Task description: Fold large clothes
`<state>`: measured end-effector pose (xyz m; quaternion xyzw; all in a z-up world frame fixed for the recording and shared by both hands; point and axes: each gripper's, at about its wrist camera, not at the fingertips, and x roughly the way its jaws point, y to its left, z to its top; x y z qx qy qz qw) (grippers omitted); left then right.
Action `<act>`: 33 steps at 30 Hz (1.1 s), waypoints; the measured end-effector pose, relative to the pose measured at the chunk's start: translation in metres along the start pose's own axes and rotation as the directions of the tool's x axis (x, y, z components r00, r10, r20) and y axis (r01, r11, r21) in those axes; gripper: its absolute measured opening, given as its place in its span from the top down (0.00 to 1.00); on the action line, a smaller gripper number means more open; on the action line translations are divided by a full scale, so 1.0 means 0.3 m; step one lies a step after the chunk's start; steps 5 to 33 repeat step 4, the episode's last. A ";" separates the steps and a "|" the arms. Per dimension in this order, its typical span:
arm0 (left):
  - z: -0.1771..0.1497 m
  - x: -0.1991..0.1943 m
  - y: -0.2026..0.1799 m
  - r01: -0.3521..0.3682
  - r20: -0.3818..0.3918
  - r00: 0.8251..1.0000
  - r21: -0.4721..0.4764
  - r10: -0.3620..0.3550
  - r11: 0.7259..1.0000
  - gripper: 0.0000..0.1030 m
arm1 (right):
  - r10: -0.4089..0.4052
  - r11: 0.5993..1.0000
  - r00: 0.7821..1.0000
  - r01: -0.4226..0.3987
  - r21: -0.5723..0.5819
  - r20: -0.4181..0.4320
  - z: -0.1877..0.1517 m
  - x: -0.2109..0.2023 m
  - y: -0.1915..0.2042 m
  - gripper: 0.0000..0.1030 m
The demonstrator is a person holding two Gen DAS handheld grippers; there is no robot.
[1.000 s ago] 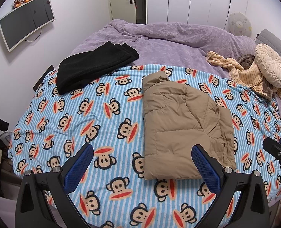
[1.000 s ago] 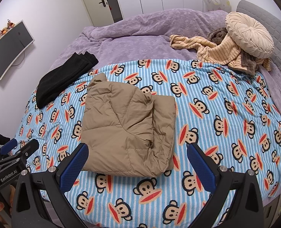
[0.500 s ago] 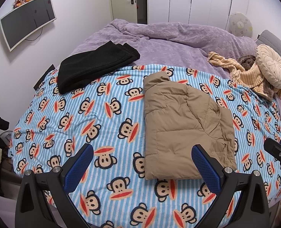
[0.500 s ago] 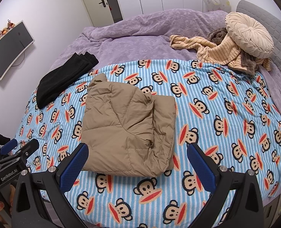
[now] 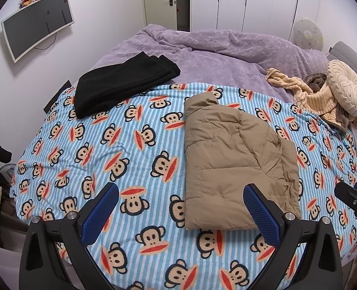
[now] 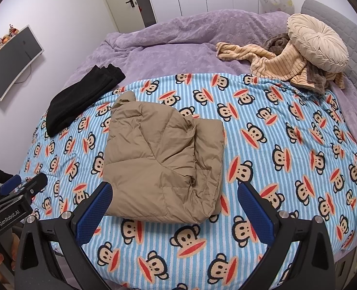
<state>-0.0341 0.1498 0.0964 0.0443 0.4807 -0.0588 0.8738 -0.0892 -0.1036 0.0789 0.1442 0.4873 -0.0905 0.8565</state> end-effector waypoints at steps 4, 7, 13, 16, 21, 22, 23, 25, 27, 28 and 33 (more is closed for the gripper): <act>0.000 0.001 -0.006 0.010 0.000 1.000 0.002 -0.010 1.000 0.00 | -0.001 1.000 1.000 0.001 0.001 -0.002 -0.005 0.000 0.002 0.00; 0.000 0.001 -0.006 0.010 0.000 1.000 0.002 -0.010 1.000 0.00 | -0.001 1.000 1.000 0.001 0.001 -0.002 -0.005 0.000 0.002 0.00; 0.000 0.001 -0.006 0.010 0.000 1.000 0.002 -0.010 1.000 0.00 | -0.001 1.000 1.000 0.001 0.001 -0.002 -0.005 0.000 0.002 0.00; 0.000 0.001 -0.006 0.010 0.000 1.000 0.002 -0.010 1.000 0.00 | -0.001 1.000 1.000 0.001 0.001 -0.002 -0.005 0.000 0.002 0.00; 0.000 0.001 -0.006 0.010 0.000 1.000 0.002 -0.010 1.000 0.00 | -0.001 1.000 1.000 0.001 0.001 -0.002 -0.005 0.000 0.002 0.00; 0.000 0.001 -0.006 0.010 0.000 1.000 0.002 -0.010 1.000 0.00 | -0.001 1.000 1.000 0.001 0.001 -0.002 -0.005 0.000 0.002 0.00; 0.000 0.001 -0.006 0.010 0.000 1.000 0.002 -0.010 1.000 0.00 | -0.001 1.000 1.000 0.001 0.001 -0.002 -0.005 0.000 0.002 0.00; 0.000 0.001 -0.006 0.010 0.000 1.000 0.002 -0.010 1.000 0.00 | -0.001 1.000 1.000 0.001 0.001 -0.002 -0.005 0.000 0.002 0.00; 0.000 0.001 -0.006 0.010 0.000 1.000 0.002 -0.010 1.000 0.00 | -0.001 1.000 1.000 0.001 0.001 -0.002 -0.005 0.000 0.002 0.00; 0.000 0.001 -0.006 0.010 0.000 1.000 0.002 -0.010 1.000 0.00 | -0.001 1.000 1.000 0.001 0.001 -0.002 -0.005 0.000 0.002 0.00; 0.000 0.001 -0.006 0.010 0.000 1.000 0.002 -0.010 1.000 0.00 | -0.001 1.000 1.000 0.001 0.001 -0.002 -0.005 0.000 0.002 0.00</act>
